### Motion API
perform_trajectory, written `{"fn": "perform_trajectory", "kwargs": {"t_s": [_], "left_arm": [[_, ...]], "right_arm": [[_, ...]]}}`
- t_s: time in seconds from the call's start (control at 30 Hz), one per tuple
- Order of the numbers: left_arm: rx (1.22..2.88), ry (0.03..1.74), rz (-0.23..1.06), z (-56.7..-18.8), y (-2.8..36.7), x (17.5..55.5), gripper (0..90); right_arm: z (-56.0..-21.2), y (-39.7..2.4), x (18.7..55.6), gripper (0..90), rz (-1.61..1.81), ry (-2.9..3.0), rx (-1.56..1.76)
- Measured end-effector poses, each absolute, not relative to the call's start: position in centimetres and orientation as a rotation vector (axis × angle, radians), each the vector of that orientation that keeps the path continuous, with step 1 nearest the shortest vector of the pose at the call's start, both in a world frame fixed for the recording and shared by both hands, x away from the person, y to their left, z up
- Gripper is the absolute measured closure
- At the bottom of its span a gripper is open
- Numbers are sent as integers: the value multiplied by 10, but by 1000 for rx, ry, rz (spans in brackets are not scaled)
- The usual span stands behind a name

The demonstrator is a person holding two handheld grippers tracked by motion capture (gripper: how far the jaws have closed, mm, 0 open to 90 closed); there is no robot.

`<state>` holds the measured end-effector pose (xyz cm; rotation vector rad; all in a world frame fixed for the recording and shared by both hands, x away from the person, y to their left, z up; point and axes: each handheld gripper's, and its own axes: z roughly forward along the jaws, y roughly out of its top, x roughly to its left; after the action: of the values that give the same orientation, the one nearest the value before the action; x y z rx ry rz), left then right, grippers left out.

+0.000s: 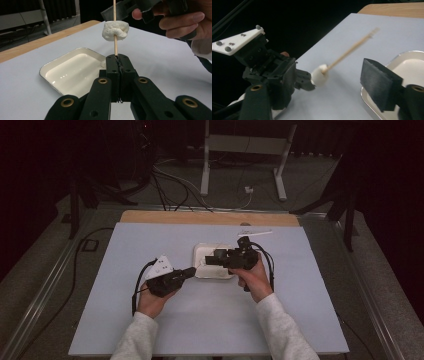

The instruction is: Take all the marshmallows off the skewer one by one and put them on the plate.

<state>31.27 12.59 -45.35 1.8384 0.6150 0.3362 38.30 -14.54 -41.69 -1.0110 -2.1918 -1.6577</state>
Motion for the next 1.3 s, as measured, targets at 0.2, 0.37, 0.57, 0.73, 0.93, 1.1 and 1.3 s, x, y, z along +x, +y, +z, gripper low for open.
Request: {"fn": "perform_trajectory", "kwargs": {"t_s": [0.2,0.37,0.57,0.73,0.93,1.1,1.3], "left_arm": [[1840,610,344,-453,124,312,897],[1838,612,350,-453,123,312,897],[1836,603,348,-453,124,311,896],[1852,583,346,-453,123,311,900],[1855,571,339,-454,125,311,900],[1858,567,345,-454,125,311,900],[1861,559,349,-453,126,310,900]], "right_arm": [[-421,-134,385,441,-1609,-2198,-997],[-426,-128,385,545,-1578,-2190,-974],[-428,-123,384,722,-1556,-2191,-949],[-428,-127,384,760,-1538,-2196,-943],[-425,-131,383,771,-1546,-2207,-939],[-424,-134,383,775,-1560,-2205,-946],[-422,-137,383,783,-1577,-2192,-954]]}}
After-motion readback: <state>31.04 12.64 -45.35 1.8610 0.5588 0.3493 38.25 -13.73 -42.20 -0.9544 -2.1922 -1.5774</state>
